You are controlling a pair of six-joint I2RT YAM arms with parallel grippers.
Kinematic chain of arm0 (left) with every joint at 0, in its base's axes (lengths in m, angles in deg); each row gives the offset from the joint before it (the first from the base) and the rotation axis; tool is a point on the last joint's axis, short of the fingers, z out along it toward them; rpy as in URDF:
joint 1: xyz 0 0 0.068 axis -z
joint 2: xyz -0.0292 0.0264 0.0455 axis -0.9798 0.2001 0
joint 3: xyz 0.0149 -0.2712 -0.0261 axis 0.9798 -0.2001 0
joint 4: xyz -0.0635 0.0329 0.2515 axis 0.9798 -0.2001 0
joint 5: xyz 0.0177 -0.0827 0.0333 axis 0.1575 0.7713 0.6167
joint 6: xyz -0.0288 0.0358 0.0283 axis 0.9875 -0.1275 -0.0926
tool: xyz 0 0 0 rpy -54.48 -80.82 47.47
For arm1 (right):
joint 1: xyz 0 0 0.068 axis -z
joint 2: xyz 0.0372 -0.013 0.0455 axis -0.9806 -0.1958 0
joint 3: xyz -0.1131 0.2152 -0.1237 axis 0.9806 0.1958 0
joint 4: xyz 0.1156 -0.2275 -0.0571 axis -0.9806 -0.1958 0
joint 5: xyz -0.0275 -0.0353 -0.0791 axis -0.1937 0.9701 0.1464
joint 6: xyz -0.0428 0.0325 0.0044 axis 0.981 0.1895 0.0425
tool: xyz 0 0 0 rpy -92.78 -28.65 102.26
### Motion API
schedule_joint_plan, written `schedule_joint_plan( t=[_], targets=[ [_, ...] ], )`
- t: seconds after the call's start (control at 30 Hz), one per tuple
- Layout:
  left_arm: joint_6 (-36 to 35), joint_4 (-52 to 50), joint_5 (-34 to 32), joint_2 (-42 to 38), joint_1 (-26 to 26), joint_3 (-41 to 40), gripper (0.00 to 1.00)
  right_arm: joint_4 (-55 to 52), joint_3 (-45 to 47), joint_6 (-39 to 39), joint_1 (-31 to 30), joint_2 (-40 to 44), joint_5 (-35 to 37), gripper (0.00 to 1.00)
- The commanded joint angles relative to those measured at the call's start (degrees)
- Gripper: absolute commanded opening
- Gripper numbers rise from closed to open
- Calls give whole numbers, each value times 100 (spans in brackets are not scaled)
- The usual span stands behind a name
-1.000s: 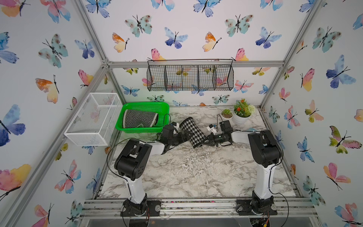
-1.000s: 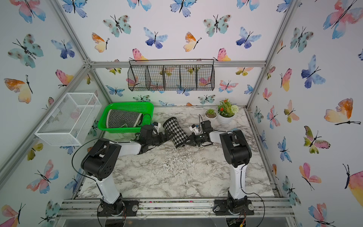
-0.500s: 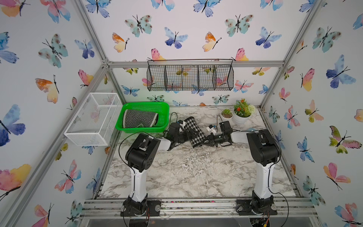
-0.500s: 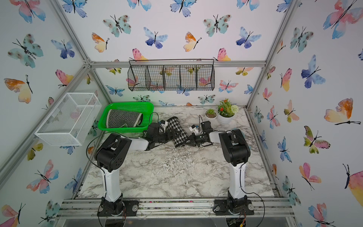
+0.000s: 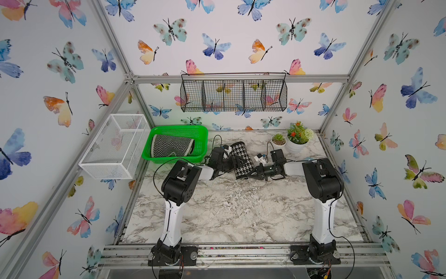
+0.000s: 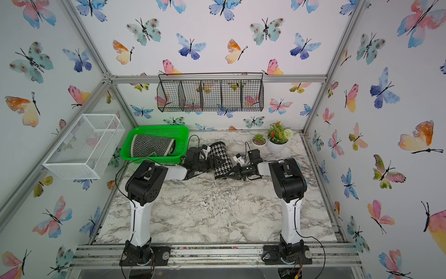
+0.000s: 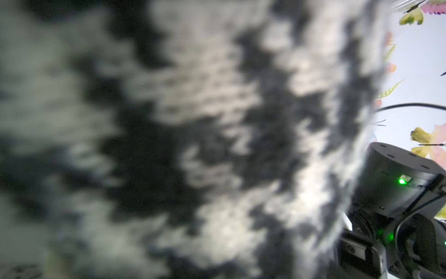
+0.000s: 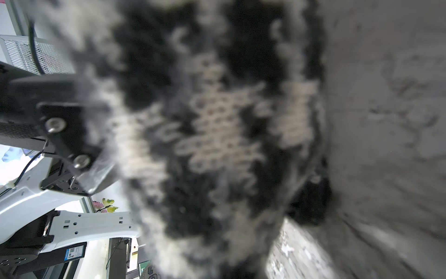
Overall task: Roll up the scarf and place it into the basket
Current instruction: Pick up the scarf at the center of the board.
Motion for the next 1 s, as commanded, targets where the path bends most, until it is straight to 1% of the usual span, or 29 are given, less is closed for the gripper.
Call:
schedule_joint_plan(
  t=[0.0,0.03,0.07,0.17,0.2,0.23,0.3,0.4,0.53,0.63,0.7,0.8,0.97],
  targets=[
    [-10,-1,249,125,79,207,25,-343,-11,155,2,-194,85,10],
    [-31,-4,271,76,81,207,7,-368,-21,201,-2,-163,116,12],
    [-63,-22,280,22,69,220,0,-383,-26,229,-2,-128,131,16],
    [-361,-510,208,-181,22,389,0,-617,-151,447,6,29,260,29],
    [-451,-716,114,-295,-25,430,0,-726,-202,542,6,103,307,41],
    [-535,-883,30,-429,-84,431,0,-826,-247,630,6,189,351,97],
    [-568,-1049,-95,-769,-252,315,0,-1052,-293,810,15,437,565,98],
    [-530,-1140,-207,-1381,-663,26,0,-1206,-183,973,24,953,1029,98],
    [-499,-1135,-175,-2058,-1369,-347,0,-1486,-4,1255,23,1703,1696,98],
    [-505,-1104,-110,-2393,-1918,-487,0,-1610,164,1396,24,2065,2049,98],
    [-417,-1044,71,-2397,-2271,-431,0,-1647,257,1453,24,2177,2120,98],
    [-75,-719,185,-2293,-2683,-379,0,-1638,399,1487,24,2269,2134,98],
    [280,-687,17,-1748,-2881,89,0,-1684,474,1519,24,2313,2210,98]
  ],
)
